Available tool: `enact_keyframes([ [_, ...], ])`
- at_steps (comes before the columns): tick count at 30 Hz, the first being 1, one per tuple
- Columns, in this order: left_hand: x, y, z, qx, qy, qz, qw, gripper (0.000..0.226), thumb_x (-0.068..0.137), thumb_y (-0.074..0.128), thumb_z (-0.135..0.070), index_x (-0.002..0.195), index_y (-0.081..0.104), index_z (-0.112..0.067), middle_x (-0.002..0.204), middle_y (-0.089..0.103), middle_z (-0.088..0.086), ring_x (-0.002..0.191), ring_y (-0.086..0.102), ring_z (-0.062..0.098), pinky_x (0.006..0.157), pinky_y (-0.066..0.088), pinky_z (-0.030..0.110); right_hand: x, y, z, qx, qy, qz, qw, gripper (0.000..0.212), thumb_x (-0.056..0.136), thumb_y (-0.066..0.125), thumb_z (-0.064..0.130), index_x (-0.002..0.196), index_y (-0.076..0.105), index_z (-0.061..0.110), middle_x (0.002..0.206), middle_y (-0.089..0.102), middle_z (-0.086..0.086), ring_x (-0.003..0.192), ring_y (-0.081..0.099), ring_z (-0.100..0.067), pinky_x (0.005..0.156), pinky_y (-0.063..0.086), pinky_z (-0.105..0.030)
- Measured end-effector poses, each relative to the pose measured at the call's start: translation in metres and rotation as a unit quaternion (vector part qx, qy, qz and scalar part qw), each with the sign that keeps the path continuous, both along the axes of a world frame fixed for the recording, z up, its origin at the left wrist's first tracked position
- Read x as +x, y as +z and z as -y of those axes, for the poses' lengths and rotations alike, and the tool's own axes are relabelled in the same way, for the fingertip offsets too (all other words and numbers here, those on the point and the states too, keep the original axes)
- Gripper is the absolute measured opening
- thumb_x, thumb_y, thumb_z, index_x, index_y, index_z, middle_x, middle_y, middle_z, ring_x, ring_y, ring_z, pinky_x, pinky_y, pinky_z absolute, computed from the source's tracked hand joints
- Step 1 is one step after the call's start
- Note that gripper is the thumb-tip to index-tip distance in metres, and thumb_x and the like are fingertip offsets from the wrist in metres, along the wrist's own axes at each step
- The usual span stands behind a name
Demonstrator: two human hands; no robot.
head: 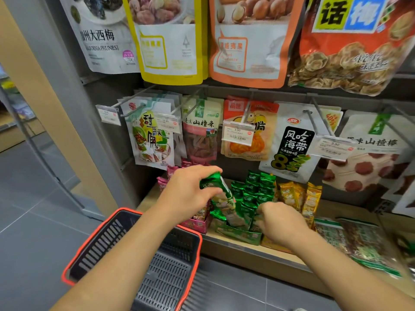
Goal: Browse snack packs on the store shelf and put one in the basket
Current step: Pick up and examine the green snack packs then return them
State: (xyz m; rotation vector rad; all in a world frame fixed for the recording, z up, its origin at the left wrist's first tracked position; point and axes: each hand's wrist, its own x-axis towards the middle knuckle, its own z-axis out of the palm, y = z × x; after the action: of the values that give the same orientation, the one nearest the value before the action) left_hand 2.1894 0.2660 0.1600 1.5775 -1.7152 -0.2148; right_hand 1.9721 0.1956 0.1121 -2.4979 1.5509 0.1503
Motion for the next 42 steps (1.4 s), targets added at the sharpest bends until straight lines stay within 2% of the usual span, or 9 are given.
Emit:
enact_keyframes([
  [4,-0.007,-0.016,0.008,-0.015,-0.030,0.058,0.998,0.047,0.081,0.077,-0.021,0.125,0.065,-0.012,0.119,0.068,0.004,0.112,0.061,0.015,0.102,0.043,0.027,-0.001,0.009,0.022,-0.028,0.013,0.060,0.998,0.033,0.094,0.052,0.019,0.127,0.061,0.019,0.123,0.066,-0.004,0.114,0.060,-0.024,0.090,0.054,-0.039],
  [10,-0.023,-0.042,0.023,-0.019,-0.090,0.146,0.985,0.045,0.079,0.076,-0.010,0.122,0.065,-0.006,0.114,0.069,0.010,0.103,0.066,0.027,0.092,0.053,0.038,0.022,0.006,0.045,-0.036,0.059,0.139,0.988,0.041,0.095,0.054,0.017,0.136,0.055,0.022,0.137,0.059,0.001,0.128,0.052,-0.020,0.105,0.044,-0.037],
  [16,-0.028,-0.068,0.034,0.016,-0.094,0.208,0.974,0.046,0.083,0.070,-0.010,0.127,0.060,-0.005,0.115,0.066,0.013,0.105,0.063,0.032,0.090,0.052,0.042,0.031,-0.022,0.049,0.004,0.107,0.054,0.993,0.052,0.096,0.053,0.019,0.146,0.039,0.024,0.144,0.051,-0.002,0.132,0.046,-0.025,0.105,0.042,-0.037],
  [23,-0.030,-0.083,0.046,0.031,-0.071,0.159,0.984,0.049,0.088,0.067,-0.014,0.134,0.052,-0.009,0.128,0.061,0.010,0.117,0.056,0.028,0.100,0.044,0.040,0.029,-0.026,0.056,0.021,0.094,0.062,0.993,0.082,0.078,0.065,-0.001,0.146,0.031,0.029,0.130,0.060,-0.007,0.119,0.056,-0.028,0.093,0.050,-0.037],
  [27,-0.032,-0.078,0.055,-0.003,-0.081,0.161,0.984,0.047,0.082,0.072,-0.007,0.127,0.058,-0.005,0.120,0.065,0.013,0.110,0.061,0.031,0.095,0.049,0.042,0.027,-0.024,0.062,0.025,0.100,0.039,0.994,0.087,0.079,0.068,0.002,0.151,0.024,0.025,0.143,0.050,-0.006,0.129,0.049,-0.027,0.100,0.046,-0.037],
  [30,-0.031,-0.074,0.057,-0.027,-0.085,0.160,0.983,0.046,0.078,0.074,-0.005,0.123,0.060,-0.005,0.116,0.067,0.013,0.106,0.063,0.031,0.091,0.052,0.041,0.026,-0.023,0.068,0.048,0.099,0.051,0.993,0.081,0.084,0.065,0.011,0.152,0.024,0.026,0.148,0.044,-0.004,0.132,0.046,-0.024,0.102,0.044,-0.035],
  [34,-0.033,-0.077,0.054,-0.042,-0.112,0.182,0.976,0.049,0.072,0.073,0.005,0.119,0.061,-0.003,0.113,0.068,0.013,0.097,0.065,0.033,0.082,0.055,0.042,0.029,-0.020,0.077,0.081,0.077,0.141,0.984,0.050,0.089,0.056,0.015,0.137,0.051,0.025,0.126,0.063,-0.004,0.113,0.058,-0.023,0.095,0.049,-0.036],
  [38,-0.037,-0.088,0.048,-0.001,-0.100,0.202,0.974,0.045,0.074,0.067,0.003,0.117,0.058,-0.006,0.103,0.067,0.012,0.092,0.062,0.032,0.072,0.051,0.039,0.035,-0.025,0.074,0.003,0.074,0.073,0.995,0.028,0.091,0.060,0.021,0.117,0.068,0.026,0.112,0.068,-0.005,0.104,0.062,-0.027,0.083,0.052,-0.034],
  [42,-0.036,-0.097,0.050,0.070,-0.109,0.267,0.955,0.031,0.076,0.065,-0.004,0.106,0.060,-0.008,0.102,0.064,0.008,0.094,0.054,0.030,0.076,0.048,0.043,0.041,-0.033,0.065,-0.059,0.085,0.052,0.993,0.020,0.097,0.049,0.025,0.107,0.066,0.019,0.107,0.062,-0.006,0.099,0.061,-0.030,0.076,0.051,-0.036],
])
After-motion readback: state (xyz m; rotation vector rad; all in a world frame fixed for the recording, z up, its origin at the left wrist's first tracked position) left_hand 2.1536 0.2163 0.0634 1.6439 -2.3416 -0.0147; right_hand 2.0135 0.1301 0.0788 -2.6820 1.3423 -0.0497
